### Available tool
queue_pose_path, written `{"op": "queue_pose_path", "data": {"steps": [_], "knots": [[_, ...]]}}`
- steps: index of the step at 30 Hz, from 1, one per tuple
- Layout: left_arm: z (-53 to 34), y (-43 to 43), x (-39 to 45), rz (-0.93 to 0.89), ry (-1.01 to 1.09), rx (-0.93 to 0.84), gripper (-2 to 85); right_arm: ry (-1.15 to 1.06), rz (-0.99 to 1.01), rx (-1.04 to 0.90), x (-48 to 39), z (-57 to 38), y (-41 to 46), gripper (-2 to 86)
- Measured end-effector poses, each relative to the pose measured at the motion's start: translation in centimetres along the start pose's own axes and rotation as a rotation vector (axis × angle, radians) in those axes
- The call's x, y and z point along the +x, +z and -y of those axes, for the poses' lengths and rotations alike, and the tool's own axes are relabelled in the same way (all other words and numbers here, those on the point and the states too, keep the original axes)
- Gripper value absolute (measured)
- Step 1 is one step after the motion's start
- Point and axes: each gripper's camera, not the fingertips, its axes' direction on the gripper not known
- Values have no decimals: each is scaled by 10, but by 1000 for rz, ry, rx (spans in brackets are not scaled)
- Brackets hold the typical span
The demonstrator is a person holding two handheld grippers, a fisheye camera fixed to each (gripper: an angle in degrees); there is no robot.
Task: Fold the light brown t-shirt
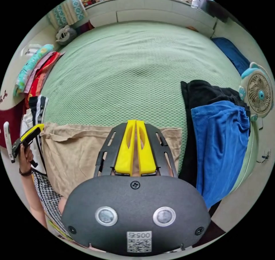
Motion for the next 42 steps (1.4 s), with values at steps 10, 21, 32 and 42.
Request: {"op": "queue_pose_path", "data": {"steps": [10,21,32,42], "knots": [[-52,26,38,-86,165,-66,-2,-337,75,110,-61,-72,-37,-3],[-24,66,38,-35,61,-15,-3,-311,-14,85,-106,-54,-12,-14],[-50,61,67,20,22,47,-3,-169,-12,113,-75,-60,-42,-14],[-138,35,222,-40,293,45,15,-190,-132,177,0,-161,-144,-10]]}}
